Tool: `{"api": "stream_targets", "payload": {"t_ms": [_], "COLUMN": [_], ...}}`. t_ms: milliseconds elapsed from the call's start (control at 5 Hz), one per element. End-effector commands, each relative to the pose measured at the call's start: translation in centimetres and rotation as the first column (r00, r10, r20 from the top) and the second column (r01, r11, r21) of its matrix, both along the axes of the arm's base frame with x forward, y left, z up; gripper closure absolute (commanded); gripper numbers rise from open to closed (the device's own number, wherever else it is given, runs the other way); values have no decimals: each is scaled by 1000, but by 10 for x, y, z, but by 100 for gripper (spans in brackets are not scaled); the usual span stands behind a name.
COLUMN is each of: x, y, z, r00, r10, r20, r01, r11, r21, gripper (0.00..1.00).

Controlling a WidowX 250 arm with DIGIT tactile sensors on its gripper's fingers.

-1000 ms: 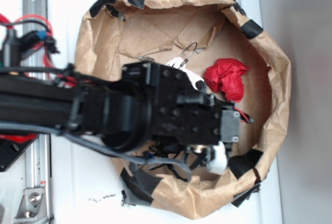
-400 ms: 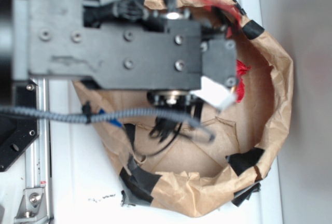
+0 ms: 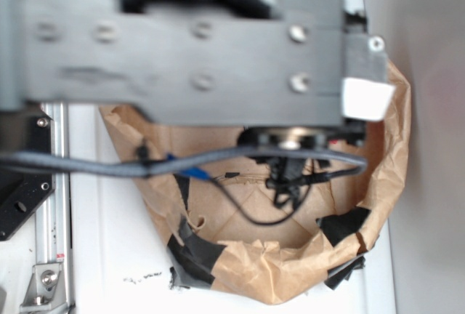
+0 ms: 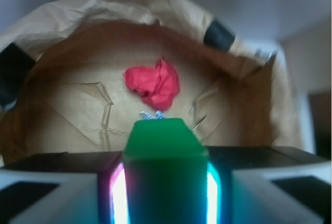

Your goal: Grab the green block.

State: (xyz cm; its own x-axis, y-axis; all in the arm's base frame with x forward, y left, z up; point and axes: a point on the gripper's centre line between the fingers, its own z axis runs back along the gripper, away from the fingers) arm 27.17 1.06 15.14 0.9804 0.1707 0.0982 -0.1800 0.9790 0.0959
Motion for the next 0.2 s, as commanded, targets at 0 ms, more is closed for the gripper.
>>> {"api": "stream_targets", "payload": {"t_ms": [0], "x": [19], "y": [-27], "z": [0], "r00": [998], "r10": [22], "r20": [63], "r01": [-23], "r11": [1000], "r21": [5], "gripper": [100]}}
